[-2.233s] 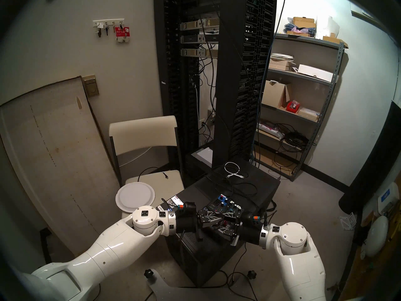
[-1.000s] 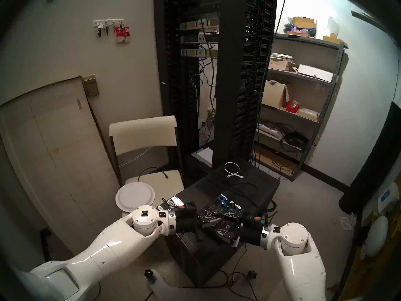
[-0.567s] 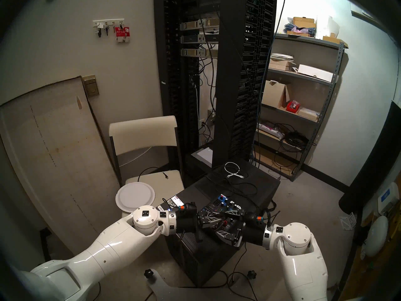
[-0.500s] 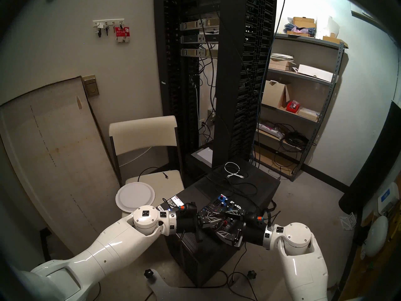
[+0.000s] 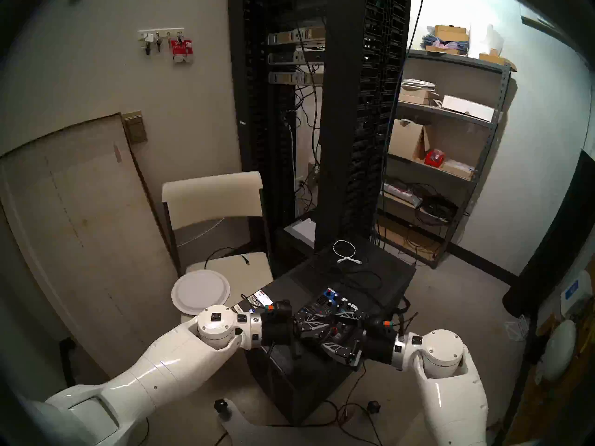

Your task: Insert aux cable

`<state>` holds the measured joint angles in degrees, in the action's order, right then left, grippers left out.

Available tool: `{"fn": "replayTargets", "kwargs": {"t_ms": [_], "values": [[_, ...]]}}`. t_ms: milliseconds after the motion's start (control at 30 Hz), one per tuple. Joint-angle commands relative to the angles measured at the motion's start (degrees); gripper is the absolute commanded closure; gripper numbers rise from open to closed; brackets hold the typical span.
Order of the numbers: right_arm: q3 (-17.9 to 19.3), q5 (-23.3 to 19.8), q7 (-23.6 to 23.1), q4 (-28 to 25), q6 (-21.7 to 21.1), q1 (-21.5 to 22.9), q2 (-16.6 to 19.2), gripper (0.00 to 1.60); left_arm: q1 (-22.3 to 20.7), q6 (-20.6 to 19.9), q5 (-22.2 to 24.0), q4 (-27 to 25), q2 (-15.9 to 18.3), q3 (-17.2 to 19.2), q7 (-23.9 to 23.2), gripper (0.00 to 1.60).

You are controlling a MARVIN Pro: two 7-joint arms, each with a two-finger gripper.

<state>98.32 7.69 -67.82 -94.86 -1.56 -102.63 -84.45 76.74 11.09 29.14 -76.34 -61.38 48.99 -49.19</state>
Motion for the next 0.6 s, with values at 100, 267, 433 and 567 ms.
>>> {"fn": "replayTargets", "kwargs": {"t_ms": [100, 267, 433, 567], "values": [[-0.2, -0.32, -0.09, -0.94, 0.18, 0.55, -0.44, 0.1, 2.48, -1.31, -0.98, 1.32, 2.43, -1.42, 0.11, 1.6], [-0.15, -0.21, -0.11, -0.98, 0.13, 0.52, -0.56, 0.09, 2.1, -1.5, -0.98, 2.01, 2.37, -2.15, 0.2, 1.6], [-0.03, -0.17, -0.13, -0.99, 0.11, 0.45, -0.61, 0.1, 1.68, -1.58, -1.18, 2.74, 2.07, -2.94, 0.18, 1.6], [0.05, -0.16, -0.22, -0.99, 0.09, 0.42, -0.61, 0.09, 1.41, -1.47, -1.1, 3.05, 1.98, -3.29, 0.37, 1.6]]}}
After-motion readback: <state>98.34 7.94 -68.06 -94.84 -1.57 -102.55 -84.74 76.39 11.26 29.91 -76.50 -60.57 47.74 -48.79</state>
